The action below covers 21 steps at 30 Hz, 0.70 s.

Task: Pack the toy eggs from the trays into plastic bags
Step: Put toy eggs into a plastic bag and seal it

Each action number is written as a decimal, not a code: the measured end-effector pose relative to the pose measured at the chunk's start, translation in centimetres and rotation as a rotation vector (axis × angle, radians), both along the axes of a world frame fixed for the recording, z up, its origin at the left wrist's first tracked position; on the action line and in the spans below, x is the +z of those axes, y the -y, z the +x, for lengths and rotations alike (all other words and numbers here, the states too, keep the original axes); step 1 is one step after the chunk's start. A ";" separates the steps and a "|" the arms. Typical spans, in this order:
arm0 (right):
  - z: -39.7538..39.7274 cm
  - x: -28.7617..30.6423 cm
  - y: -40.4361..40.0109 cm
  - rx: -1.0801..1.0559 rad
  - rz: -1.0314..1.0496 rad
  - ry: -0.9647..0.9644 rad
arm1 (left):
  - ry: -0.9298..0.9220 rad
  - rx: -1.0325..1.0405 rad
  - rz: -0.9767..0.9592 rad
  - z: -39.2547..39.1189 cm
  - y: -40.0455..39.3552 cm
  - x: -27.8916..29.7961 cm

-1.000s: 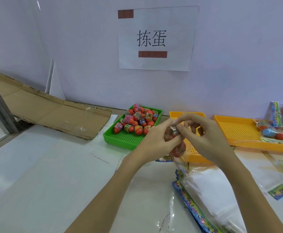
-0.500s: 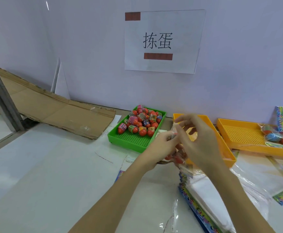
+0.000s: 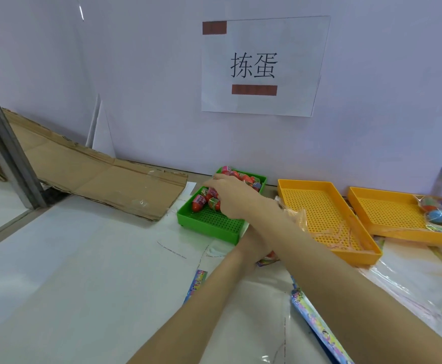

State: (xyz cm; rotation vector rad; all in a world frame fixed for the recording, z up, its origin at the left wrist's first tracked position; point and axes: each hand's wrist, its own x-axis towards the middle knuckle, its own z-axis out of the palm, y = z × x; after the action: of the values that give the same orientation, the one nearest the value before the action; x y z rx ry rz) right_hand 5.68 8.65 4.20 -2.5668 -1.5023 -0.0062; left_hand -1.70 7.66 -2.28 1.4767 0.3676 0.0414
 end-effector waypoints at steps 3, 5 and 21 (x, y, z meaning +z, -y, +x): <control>-0.1 -0.5 -0.3 -0.025 0.057 0.161 | -0.021 0.003 -0.102 -0.1 0.6 0.4; -0.4 -1.1 0.1 -0.043 0.130 0.165 | -0.007 0.008 -0.140 0.5 0.5 0.0; -0.3 -2.5 16.2 -0.312 1.024 -0.064 | 0.219 -0.082 0.172 0.8 0.5 1.9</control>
State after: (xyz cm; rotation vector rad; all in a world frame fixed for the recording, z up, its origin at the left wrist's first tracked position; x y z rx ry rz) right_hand 5.38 -7.53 1.73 -1.8650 -0.7261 -0.5632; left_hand -0.87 7.16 -0.38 1.6376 0.1280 0.1713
